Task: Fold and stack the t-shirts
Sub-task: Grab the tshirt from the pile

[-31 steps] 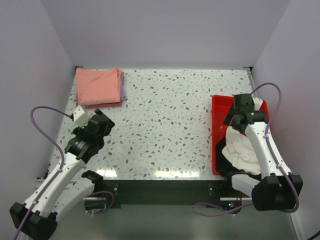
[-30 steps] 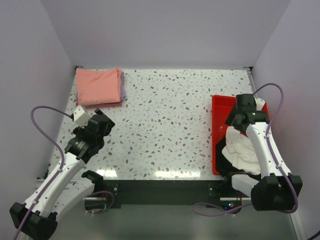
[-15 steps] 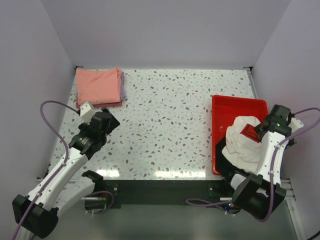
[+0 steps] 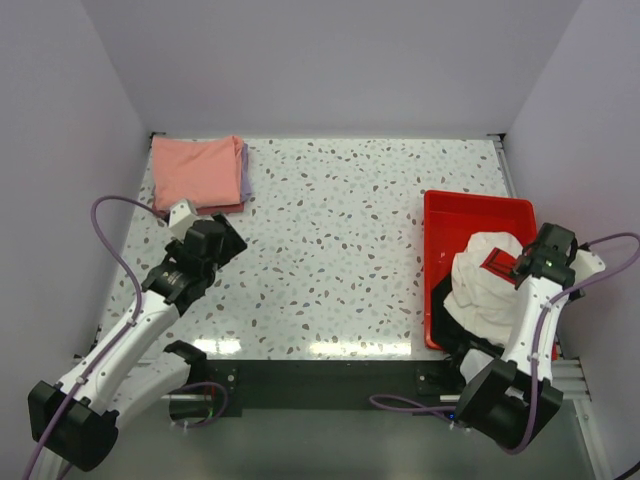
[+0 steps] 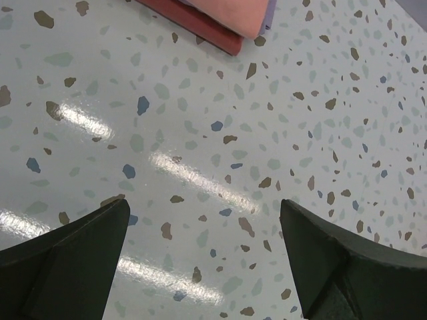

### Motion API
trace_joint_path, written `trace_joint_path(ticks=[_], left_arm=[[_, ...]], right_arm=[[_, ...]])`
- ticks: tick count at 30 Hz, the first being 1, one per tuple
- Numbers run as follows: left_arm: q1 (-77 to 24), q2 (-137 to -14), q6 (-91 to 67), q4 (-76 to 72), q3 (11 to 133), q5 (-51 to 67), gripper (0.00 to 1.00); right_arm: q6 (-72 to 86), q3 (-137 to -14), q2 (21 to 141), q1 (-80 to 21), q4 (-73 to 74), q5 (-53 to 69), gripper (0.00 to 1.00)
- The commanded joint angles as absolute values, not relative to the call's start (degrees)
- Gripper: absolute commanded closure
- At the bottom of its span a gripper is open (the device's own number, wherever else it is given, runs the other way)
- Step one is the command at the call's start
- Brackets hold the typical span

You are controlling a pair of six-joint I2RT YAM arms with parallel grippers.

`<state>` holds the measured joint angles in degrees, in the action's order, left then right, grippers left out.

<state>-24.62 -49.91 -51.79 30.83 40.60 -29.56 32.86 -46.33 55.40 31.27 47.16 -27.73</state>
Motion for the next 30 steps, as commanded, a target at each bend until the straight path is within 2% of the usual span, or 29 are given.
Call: trace_joint_path(ticks=[1, 7, 13, 14, 16, 17, 19, 26, 30], left_arm=[[-24.8, -50.0, -50.6, 28.8, 41.0, -28.7, 0.00], [-24.8, -50.1, -50.5, 28.4, 40.6, -28.2, 0.00], [-24.8, -50.0, -50.9, 29.1, 40.8, -28.3, 0.00], [-24.8, -49.9, -51.0, 29.2, 40.7, -28.4, 0.00], [-24.8, -49.7, -51.0, 29.3, 40.6, -28.3, 0.00], [-24.8, -49.7, -51.0, 29.3, 40.8, -28.2, 0.00], [-24.8, -49.5, -51.1, 29.6, 40.8, -28.2, 0.00], [-24.8, -49.0, -51.2, 30.1, 41.0, -27.9, 0.00], [-24.8, -48.0, -51.2, 30.1, 41.2, -27.9, 0.00]], right_arm=[[34.7, -46.1, 56.4, 31.6, 43.6, -31.6, 0.36], [36.4, -43.6, 55.7, 31.7, 41.2, -33.7, 0.40], [36.6, -43.2, 56.3, 31.7, 40.1, -34.5, 0.60], [36.5, -43.2, 55.6, 31.7, 39.7, -33.7, 0.72], [35.3, -43.1, 54.3, 31.7, 38.2, -33.0, 0.82], [35.1, -43.3, 53.7, 31.7, 38.1, -33.0, 0.92], [34.0, -45.3, 51.7, 31.7, 38.8, -31.8, 1.00], [29.4, -57.5, 47.7, 31.8, 42.8, -20.6, 1.00], [26.5, -66.8, 47.5, 31.7, 43.7, -9.2, 1.00]])
